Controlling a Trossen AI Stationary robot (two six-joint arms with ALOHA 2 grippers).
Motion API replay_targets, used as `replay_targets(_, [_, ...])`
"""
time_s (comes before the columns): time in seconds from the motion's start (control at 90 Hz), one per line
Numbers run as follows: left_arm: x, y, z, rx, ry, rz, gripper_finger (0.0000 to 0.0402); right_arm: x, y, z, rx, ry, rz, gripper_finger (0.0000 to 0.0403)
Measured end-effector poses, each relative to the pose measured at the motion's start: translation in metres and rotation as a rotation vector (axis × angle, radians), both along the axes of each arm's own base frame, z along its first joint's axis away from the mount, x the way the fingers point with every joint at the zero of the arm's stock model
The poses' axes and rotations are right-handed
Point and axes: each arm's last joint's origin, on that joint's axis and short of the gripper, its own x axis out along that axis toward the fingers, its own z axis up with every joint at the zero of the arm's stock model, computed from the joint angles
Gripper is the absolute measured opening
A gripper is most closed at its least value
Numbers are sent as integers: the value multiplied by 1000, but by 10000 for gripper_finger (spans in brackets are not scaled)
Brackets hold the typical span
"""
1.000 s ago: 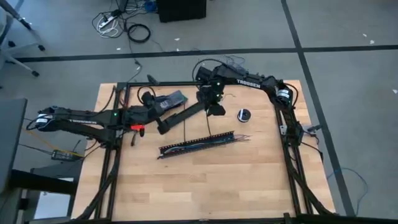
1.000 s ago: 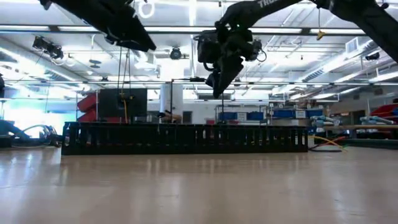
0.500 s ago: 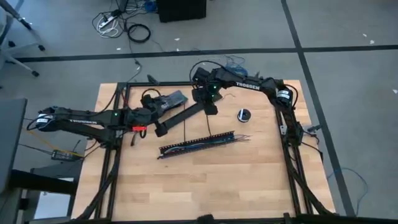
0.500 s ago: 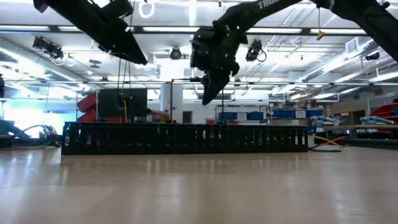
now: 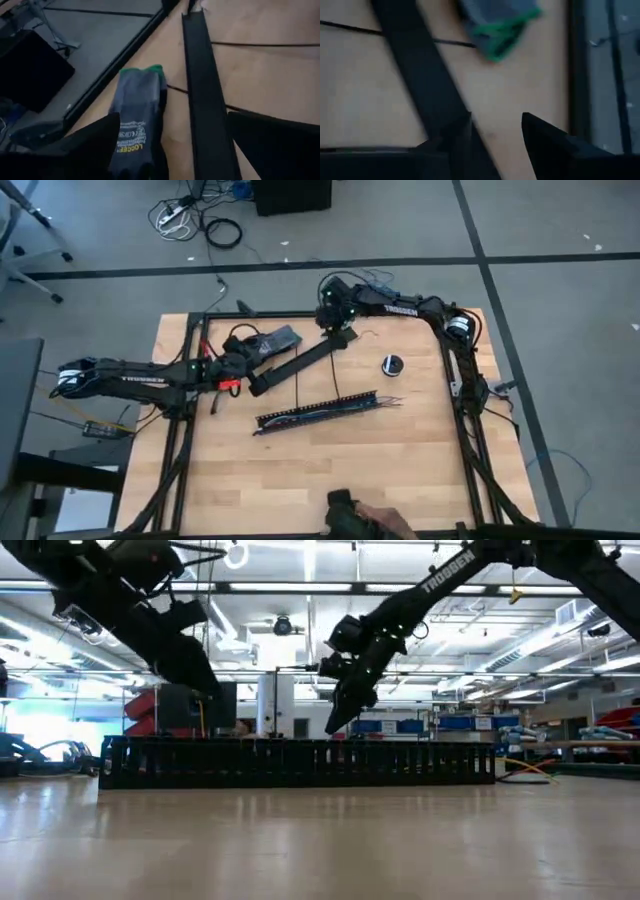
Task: Ziptie cables
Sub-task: Close the black cable duct
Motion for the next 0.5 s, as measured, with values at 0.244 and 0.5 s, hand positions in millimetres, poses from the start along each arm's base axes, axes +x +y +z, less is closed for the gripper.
replay_targets(0.244, [2, 2, 2, 13, -23, -37, 364, -21, -32, -19, 138, -48, -63, 168])
replay_targets(0.5, [3, 2, 4, 17, -35, -49, 364, -18, -31, -52, 139, 60, -10, 168])
